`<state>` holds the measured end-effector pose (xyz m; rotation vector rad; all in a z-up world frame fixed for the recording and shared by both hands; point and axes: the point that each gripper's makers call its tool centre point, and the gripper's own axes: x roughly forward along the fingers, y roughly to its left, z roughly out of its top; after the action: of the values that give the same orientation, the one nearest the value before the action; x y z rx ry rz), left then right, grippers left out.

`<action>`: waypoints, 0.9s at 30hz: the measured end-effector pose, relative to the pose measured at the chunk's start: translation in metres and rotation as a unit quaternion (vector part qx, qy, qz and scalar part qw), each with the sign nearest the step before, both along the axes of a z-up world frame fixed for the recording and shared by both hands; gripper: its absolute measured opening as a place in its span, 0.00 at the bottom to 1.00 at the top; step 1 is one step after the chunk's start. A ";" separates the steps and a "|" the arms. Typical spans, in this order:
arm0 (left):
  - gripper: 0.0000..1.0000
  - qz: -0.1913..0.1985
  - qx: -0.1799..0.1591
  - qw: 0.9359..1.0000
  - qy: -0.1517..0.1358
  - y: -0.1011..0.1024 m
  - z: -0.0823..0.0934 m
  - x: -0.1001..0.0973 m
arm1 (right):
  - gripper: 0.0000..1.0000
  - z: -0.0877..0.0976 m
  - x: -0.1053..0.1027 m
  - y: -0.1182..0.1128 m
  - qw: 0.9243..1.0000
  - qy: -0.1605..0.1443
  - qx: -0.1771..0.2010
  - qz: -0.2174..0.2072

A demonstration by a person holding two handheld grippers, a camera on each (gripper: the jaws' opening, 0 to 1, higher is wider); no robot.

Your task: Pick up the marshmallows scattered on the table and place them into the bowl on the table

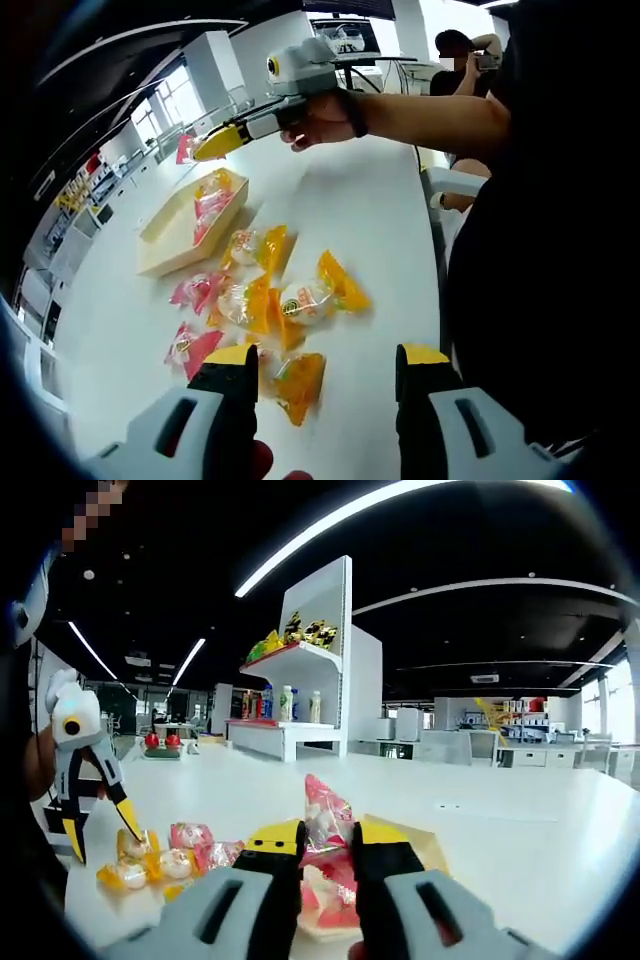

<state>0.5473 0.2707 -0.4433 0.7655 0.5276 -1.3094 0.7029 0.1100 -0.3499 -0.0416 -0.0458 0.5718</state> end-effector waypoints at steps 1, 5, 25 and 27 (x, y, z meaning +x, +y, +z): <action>0.56 0.000 0.000 1.000 0.000 0.000 0.000 0.000 | 0.20 0.001 0.001 -0.001 1.000 0.000 0.001 -0.003; 0.56 -0.001 -0.002 1.000 0.000 -0.001 0.000 0.000 | 0.20 0.001 0.006 -0.005 1.000 0.006 0.004 -0.015; 0.56 0.004 -0.010 1.000 -0.008 0.002 0.007 0.001 | 0.20 0.003 0.018 -0.008 0.999 0.026 0.030 -0.034; 0.56 0.003 -0.010 1.000 -0.007 0.001 0.007 0.001 | 0.20 0.005 0.020 -0.008 0.998 0.029 0.042 -0.036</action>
<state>0.5479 0.2714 -0.4362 0.7540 0.5049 -1.3009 0.7234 0.1016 -0.3446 0.0549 -0.0114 0.4993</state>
